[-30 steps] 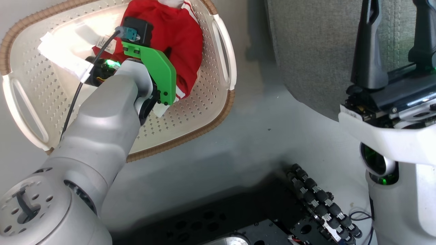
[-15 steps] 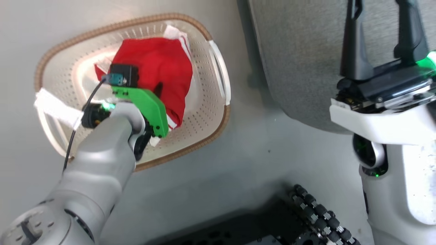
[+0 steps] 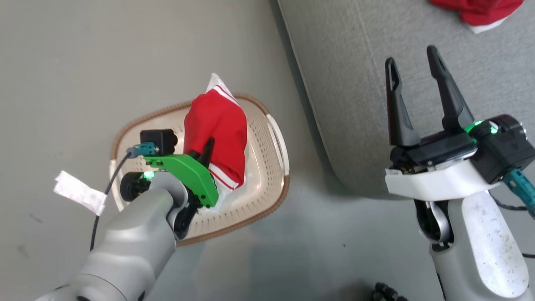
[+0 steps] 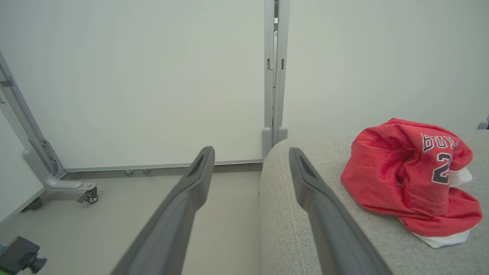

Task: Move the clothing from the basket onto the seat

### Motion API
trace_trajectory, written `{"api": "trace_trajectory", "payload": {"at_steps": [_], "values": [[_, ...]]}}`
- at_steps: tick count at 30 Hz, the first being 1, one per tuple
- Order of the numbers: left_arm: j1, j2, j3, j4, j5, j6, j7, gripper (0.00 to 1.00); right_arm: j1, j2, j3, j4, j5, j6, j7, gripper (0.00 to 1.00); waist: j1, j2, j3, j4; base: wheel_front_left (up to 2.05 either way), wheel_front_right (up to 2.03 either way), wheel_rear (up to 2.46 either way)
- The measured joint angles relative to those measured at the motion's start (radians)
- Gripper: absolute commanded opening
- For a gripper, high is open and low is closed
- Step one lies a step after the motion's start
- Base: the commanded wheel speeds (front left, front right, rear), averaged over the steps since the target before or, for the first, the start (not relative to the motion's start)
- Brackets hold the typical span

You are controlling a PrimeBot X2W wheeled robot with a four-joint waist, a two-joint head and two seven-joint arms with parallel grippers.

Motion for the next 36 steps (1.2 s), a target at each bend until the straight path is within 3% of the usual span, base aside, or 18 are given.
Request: {"api": "trace_trajectory", "payload": {"at_steps": [10,19,29,36], "values": [[0.118,0.064,0.345,-0.266,0.197,0.000,-0.004,0.00,0.090,0.003,-0.001,0.067,0.014,0.000,0.000,1.00,0.0000,0.0000,-0.229,0.036,0.00,0.00,0.00],[0.291,0.061,0.582,-0.518,0.351,0.000,-0.004,0.00,0.156,0.013,0.009,0.108,0.023,0.000,0.000,1.00,-0.0001,0.0000,-0.396,0.061,0.00,0.00,0.00],[0.418,0.009,0.790,-0.787,0.490,0.000,-0.004,0.00,0.200,0.012,0.013,0.119,0.025,0.000,0.000,1.00,-0.0001,0.0000,-0.502,0.070,0.00,0.00,0.00],[0.462,-0.029,0.844,-0.961,0.573,0.000,-0.006,0.00,0.220,0.006,0.010,0.120,0.024,0.000,0.000,1.00,0.0000,0.0000,-0.533,0.081,0.00,0.00,0.00]]}}
